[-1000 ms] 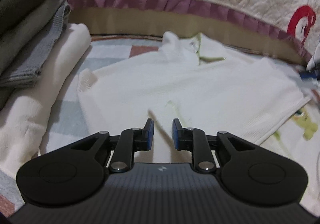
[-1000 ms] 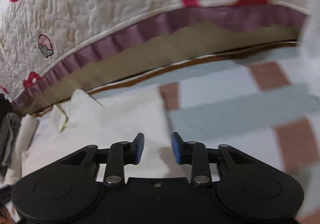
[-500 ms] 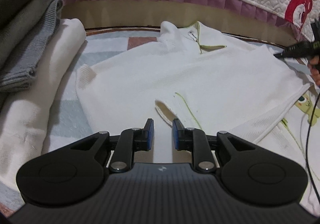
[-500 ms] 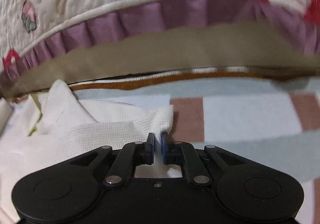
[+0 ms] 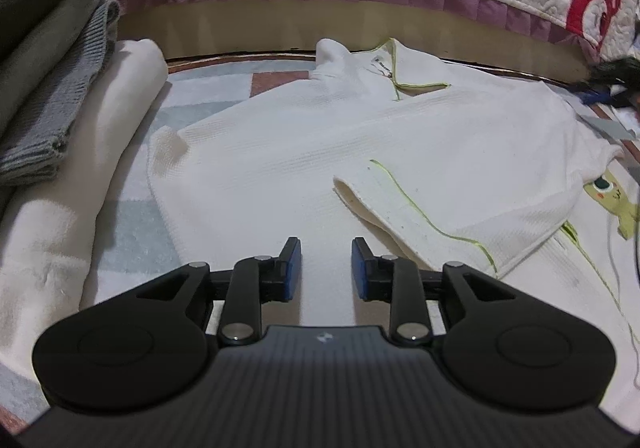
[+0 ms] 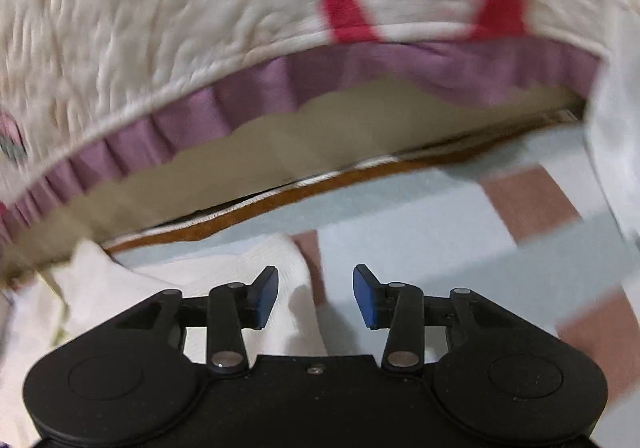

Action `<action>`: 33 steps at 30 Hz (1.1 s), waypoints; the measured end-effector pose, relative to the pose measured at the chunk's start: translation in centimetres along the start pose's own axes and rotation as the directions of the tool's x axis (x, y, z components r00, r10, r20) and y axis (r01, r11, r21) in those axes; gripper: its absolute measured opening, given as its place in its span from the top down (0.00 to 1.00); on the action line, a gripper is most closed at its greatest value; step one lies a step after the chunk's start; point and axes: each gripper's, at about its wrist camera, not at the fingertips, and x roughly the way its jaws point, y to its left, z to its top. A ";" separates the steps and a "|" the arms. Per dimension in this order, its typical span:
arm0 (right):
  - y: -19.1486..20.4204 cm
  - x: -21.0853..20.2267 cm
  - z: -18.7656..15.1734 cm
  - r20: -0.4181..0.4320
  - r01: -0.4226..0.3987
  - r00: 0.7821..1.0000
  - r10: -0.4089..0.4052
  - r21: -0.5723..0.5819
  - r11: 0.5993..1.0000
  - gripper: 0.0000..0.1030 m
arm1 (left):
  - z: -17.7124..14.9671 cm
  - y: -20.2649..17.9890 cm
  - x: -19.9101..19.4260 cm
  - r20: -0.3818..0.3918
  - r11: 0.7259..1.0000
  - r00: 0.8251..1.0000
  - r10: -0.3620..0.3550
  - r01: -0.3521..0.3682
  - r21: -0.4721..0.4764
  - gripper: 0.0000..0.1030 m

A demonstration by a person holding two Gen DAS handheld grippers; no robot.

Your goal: Fold clothes

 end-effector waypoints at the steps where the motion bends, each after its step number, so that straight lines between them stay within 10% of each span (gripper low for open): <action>1: -0.7 -1.8 -0.8 -0.018 -0.014 1.000 0.014 0.022 1.000 0.55 | 0.1 0.0 0.1 -0.006 1.000 1.000 -0.003 0.003 -0.008 0.74; 13: -8.9 -22.9 -15.8 -0.184 -0.096 0.976 0.117 0.117 0.988 0.54 | 1.1 -5.1 -2.1 -0.043 0.998 0.999 -0.031 0.033 0.044 0.70; 21: -12.4 -26.3 -21.5 -0.239 -0.127 0.957 0.163 0.160 0.979 0.54 | 0.3 -13.1 -7.2 -0.094 0.965 0.971 -0.222 0.233 0.123 0.70; 25: -12.8 -26.8 -23.4 -0.278 -0.145 0.946 0.169 0.104 0.984 0.54 | -1.6 -15.2 -9.8 -0.115 0.947 0.974 -0.197 0.219 0.233 0.58; 33: -12.4 -26.2 -25.7 -0.295 -0.180 0.938 0.184 0.040 0.983 0.44 | -5.8 -7.9 -12.6 -0.306 0.995 0.952 0.018 0.014 0.104 0.55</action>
